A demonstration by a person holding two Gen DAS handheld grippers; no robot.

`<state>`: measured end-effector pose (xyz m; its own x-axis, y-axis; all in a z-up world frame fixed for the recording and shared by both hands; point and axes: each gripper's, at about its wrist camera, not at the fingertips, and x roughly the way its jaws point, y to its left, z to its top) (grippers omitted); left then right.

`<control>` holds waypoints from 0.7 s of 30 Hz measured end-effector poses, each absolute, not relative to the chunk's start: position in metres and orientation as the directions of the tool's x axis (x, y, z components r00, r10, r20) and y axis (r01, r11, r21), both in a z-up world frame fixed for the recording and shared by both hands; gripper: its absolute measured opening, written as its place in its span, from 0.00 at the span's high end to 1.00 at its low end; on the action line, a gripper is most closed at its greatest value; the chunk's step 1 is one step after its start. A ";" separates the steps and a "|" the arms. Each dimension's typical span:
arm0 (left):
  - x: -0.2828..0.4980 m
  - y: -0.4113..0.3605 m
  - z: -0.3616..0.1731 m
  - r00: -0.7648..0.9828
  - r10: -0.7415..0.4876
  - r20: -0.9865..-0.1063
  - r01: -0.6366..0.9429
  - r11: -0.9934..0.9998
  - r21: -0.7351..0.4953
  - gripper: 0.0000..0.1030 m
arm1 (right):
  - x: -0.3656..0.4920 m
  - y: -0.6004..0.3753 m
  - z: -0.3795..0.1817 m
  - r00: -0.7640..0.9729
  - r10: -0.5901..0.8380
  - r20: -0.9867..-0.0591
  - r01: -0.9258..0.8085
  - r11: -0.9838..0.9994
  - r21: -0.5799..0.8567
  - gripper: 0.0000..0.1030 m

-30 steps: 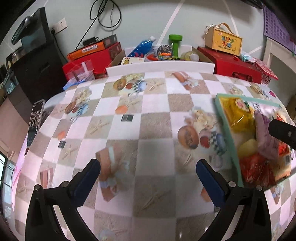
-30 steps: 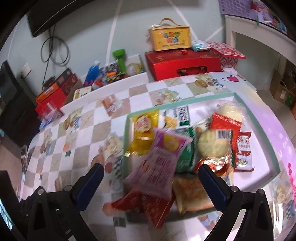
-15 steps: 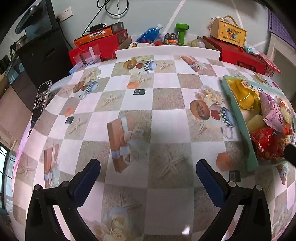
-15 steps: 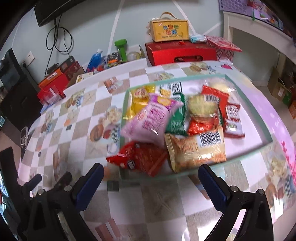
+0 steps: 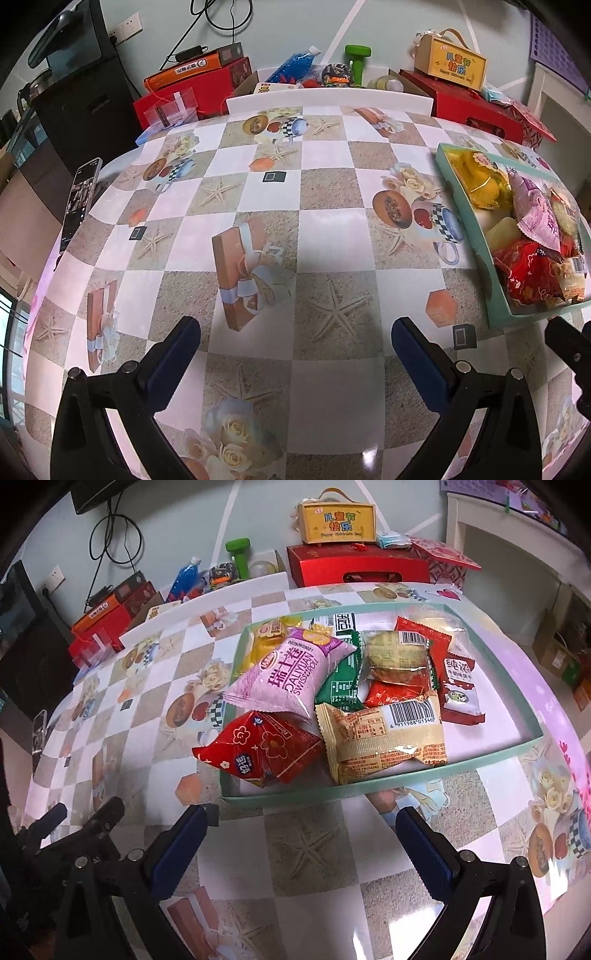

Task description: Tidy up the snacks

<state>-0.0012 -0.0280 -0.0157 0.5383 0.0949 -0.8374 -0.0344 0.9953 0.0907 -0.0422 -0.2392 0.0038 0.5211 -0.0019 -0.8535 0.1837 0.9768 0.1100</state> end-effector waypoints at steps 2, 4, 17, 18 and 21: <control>-0.001 -0.028 -0.015 0.541 0.091 -0.836 -0.033 0.996 0.088 0.00 | -0.040 -0.239 0.002 0.518 -0.005 -0.855 0.185 0.977 0.107 0.00; 0.000 -0.028 -0.014 0.544 0.088 -0.834 -0.031 0.996 0.085 0.00 | -0.039 -0.239 0.002 0.522 -0.008 -0.853 0.187 0.977 0.105 0.00; 0.005 -0.031 -0.017 0.547 0.077 -0.834 -0.016 0.997 0.081 0.00 | -0.032 -0.248 -0.003 0.528 -0.034 -0.849 0.219 0.971 0.098 0.00; 0.005 -0.032 -0.016 0.548 0.076 -0.833 -0.015 0.997 0.081 0.00 | -0.031 -0.248 -0.004 0.526 -0.032 -0.850 0.218 0.971 0.098 0.00; 0.005 -0.032 -0.017 0.549 0.073 -0.833 -0.012 0.997 0.080 0.00 | -0.030 -0.248 -0.007 0.522 -0.031 -0.853 0.215 0.972 0.096 0.00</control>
